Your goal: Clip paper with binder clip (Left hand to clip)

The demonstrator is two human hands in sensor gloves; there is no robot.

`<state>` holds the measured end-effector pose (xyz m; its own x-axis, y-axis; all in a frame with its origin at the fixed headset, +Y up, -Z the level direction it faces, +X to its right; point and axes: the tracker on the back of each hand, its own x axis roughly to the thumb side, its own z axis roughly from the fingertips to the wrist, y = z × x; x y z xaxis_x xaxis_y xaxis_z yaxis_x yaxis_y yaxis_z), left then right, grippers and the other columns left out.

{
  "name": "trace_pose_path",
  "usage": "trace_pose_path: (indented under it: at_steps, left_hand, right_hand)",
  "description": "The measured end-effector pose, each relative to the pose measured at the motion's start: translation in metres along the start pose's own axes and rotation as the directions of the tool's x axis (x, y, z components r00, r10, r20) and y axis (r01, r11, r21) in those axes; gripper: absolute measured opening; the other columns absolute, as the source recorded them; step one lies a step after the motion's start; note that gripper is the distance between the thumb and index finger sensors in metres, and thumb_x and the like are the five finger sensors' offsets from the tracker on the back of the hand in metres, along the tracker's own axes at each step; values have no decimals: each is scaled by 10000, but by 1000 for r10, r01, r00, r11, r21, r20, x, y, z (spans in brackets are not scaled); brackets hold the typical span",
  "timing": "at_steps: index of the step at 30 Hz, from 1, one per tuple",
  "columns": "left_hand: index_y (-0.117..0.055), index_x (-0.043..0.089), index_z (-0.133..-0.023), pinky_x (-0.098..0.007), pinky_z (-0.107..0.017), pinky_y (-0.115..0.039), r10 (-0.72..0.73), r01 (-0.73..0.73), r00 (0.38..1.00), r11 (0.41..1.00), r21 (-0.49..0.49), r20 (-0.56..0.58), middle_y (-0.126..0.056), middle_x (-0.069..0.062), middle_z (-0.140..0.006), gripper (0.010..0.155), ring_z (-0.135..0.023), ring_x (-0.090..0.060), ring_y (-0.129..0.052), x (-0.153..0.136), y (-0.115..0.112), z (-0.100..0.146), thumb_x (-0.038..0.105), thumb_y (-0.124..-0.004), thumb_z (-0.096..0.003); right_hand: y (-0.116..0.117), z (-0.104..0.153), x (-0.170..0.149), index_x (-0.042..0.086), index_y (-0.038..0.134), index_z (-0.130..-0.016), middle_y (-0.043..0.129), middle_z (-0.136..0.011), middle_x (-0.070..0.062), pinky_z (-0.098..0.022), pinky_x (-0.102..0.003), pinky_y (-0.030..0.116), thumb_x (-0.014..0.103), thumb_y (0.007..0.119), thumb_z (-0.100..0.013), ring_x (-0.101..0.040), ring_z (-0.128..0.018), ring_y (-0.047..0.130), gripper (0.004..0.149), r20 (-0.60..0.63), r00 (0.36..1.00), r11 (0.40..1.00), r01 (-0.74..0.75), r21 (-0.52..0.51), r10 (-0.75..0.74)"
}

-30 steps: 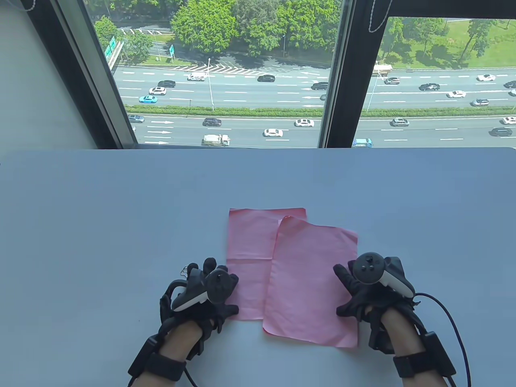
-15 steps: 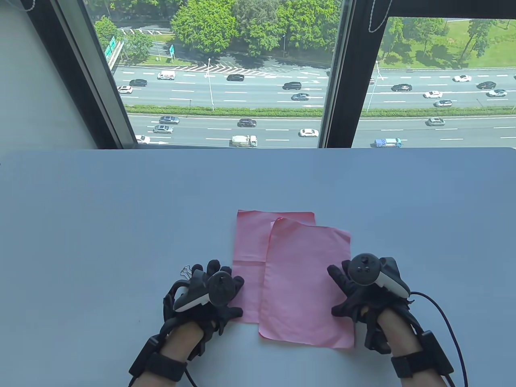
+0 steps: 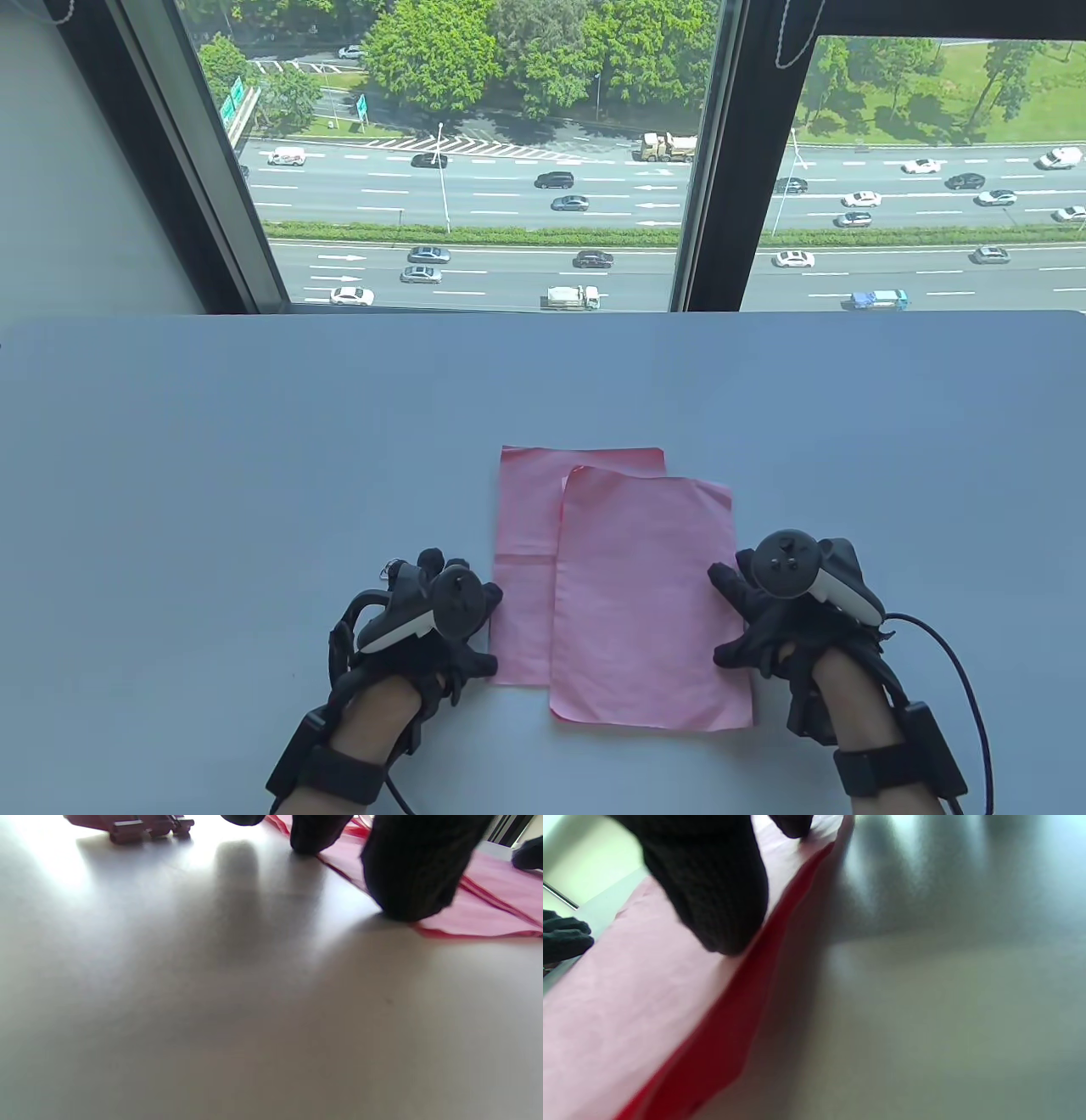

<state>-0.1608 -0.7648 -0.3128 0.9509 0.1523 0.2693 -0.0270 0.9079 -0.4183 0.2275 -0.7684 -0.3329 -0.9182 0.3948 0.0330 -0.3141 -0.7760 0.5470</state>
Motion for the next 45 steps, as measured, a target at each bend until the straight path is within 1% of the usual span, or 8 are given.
trace_pose_path:
  at_steps: [5, 12, 25, 28, 31, 33, 37, 45]
  left_hand:
    - [-498, 349, -1120, -600, -653, -64, -15, 15, 1000, 1000, 7, 16, -289, -75, -1217, 819, -1046, -364, -57, 7, -2, -1, 593, -842, -418]
    - [-493, 339, -1121, -598, -655, -71, -30, 28, 998, 999, 24, 51, -297, -76, -1216, 817, -1046, -365, -66, 12, -4, -4, 609, -818, -422]
    - [-454, 374, -1123, -596, -657, -69, -8, 7, 999, 1000, 7, 49, -278, -76, -1216, 808, -1043, -363, -53, 13, -5, -3, 619, -791, -432]
    - [-499, 301, -1116, -596, -665, -81, 3, -5, 999, 999, 38, 42, -302, -71, -1214, 809, -1047, -359, -69, 13, -1, -1, 620, -787, -431]
    - [-546, 245, -1105, -596, -667, -91, 3, -6, 999, 999, 49, 46, -331, -67, -1212, 805, -1050, -359, -82, 13, 1, 0, 614, -787, -431]
    - [-543, 265, -1105, -597, -667, -92, 3, -5, 999, 999, 39, 36, -333, -64, -1213, 795, -1049, -361, -83, 12, 1, 0, 610, -791, -433]
    - [-536, 323, -1106, -596, -670, -102, 10, -12, 999, 999, 43, 51, -337, -48, -1214, 769, -1049, -360, -89, 10, 0, -1, 604, -787, -436]
    - [-529, 326, -1105, -594, -671, -106, 8, -11, 998, 999, 45, 55, -331, -28, -1213, 720, -1049, -358, -91, 13, 0, -2, 565, -747, -461]
  right_hand:
    - [1, -1, 2, 234, 383, -1086, 165, -1112, -121, -629, -707, 186, 372, 960, -397, -535, -938, 86, 909, -3, 1000, 1000, -6, -22, 6]
    - [5, -6, 8, 243, 374, -1084, 166, -1111, -125, -626, -707, 175, 386, 948, -396, -537, -934, 78, 907, 25, 1000, 999, -4, -38, 5]
    - [9, -9, 14, 249, 370, -1080, 163, -1109, -104, -632, -700, 173, 405, 914, -411, -516, -939, 76, 876, 70, 998, 999, 2, -33, 0]
    - [-1, -4, 9, 247, 371, -1081, 170, -1113, -98, -629, -703, 179, 416, 912, -413, -514, -942, 79, 876, 76, 997, 997, 31, -73, -26]
    - [-3, 1, 6, 231, 395, -1085, 202, -1119, -108, -628, -711, 202, 418, 927, -406, -520, -948, 105, 883, 77, 997, 998, 28, -57, -24]
    - [0, 1, 6, 231, 396, -1088, 204, -1121, -104, -631, -711, 203, 416, 937, -402, -518, -950, 104, 893, 67, 998, 1000, 12, -20, -10]
    - [6, -5, 10, 273, 408, -1081, 173, -1113, -97, -633, -709, 193, 397, 944, -399, -527, -946, 98, 876, 55, 998, 1000, -3, -1, 3]
    - [10, -8, 17, 296, 425, -1075, 178, -1113, -95, -636, -709, 194, 405, 924, -405, -521, -948, 94, 842, 66, 997, 998, -41, -47, 44]
